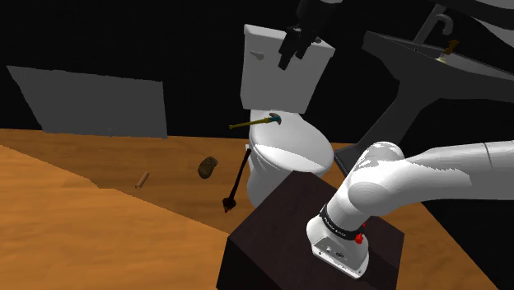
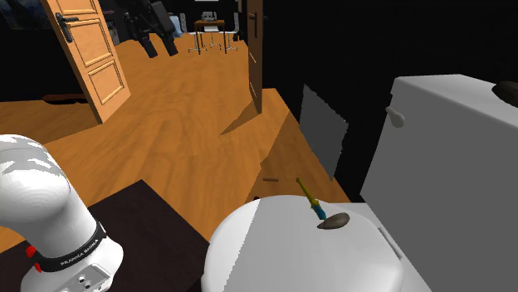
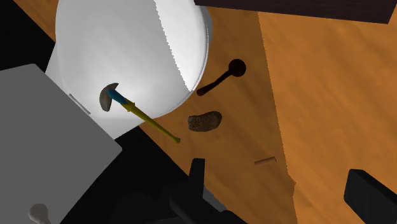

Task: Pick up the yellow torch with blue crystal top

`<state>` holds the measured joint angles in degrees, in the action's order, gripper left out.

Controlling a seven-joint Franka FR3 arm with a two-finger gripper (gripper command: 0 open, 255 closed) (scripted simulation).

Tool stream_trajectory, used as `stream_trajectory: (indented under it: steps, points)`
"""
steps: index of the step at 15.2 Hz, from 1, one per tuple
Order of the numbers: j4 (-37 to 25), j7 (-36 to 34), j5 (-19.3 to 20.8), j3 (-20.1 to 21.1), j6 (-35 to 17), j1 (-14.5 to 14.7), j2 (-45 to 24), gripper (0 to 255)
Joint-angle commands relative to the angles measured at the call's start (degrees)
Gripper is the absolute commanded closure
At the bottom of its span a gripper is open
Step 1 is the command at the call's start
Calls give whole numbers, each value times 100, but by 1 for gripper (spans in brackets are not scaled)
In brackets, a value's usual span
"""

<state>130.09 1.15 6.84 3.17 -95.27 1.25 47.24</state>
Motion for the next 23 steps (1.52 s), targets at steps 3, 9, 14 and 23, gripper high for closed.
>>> stream_trajectory:
  steps: [3,9,14,23]
  points:
    - [126,298,83,-231,-239,5,-179,0]
    - [320,1188,292,-906,-954,18,-910,0]
    - [268,1942,372,-1435,-1529,47,-1720,0]
    - [-290,3409,114,-2243,-2407,136,-3549,0]
